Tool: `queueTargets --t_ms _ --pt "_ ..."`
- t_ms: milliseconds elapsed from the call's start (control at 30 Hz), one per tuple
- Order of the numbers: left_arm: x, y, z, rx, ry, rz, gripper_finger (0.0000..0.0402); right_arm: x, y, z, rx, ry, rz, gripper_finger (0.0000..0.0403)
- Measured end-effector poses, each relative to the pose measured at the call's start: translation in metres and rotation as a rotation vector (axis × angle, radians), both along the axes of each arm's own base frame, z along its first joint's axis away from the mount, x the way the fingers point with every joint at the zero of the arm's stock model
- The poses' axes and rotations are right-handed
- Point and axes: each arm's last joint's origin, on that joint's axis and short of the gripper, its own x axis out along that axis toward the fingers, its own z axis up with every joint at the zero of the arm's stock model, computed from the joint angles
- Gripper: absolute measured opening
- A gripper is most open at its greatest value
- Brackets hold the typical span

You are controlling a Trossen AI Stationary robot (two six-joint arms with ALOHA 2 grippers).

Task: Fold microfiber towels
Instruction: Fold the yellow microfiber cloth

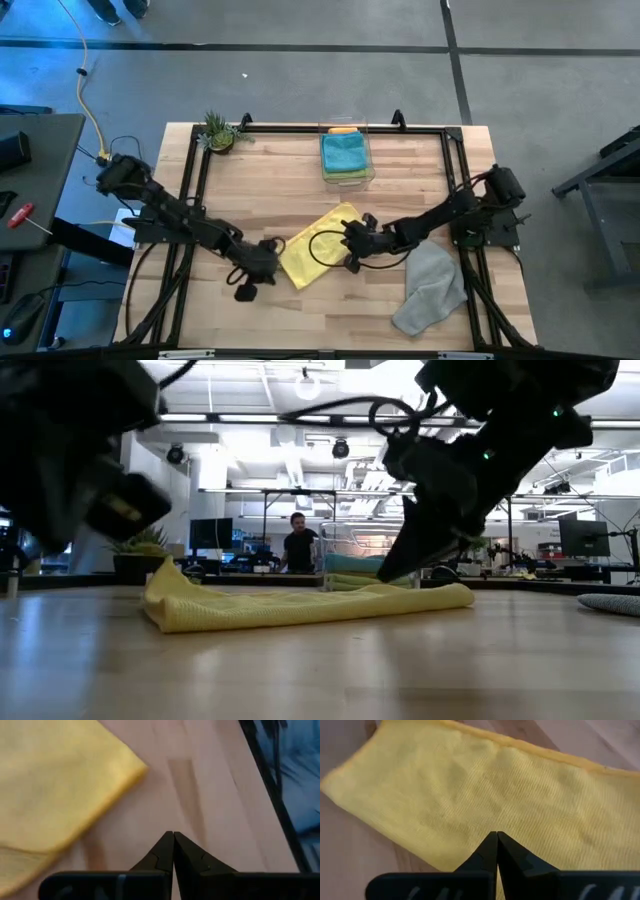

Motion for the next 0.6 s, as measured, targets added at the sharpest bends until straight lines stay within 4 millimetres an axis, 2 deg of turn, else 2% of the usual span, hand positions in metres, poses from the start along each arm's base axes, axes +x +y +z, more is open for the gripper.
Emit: queueTargets --t_ms 133,267,433,600 --pt "0.005 0.014 0.010 0.092 -0.083 0.089 0.0000 0.000 -0.003 -0.008 0.007 0.048 0.026 0.0000" --pt "0.009 0.035 0.010 0.186 -0.094 0.199 0.0000 -0.003 -0.004 -0.013 0.014 0.108 0.039 0.0000" --pt "0.006 0.061 0.004 0.262 0.004 0.314 0.0000 -0.008 -0.001 -0.014 0.018 0.153 0.035 0.0000" --pt "-0.004 0.070 -0.010 0.255 0.072 0.321 0.0000 -0.010 0.001 -0.013 0.005 0.161 0.055 0.0000"
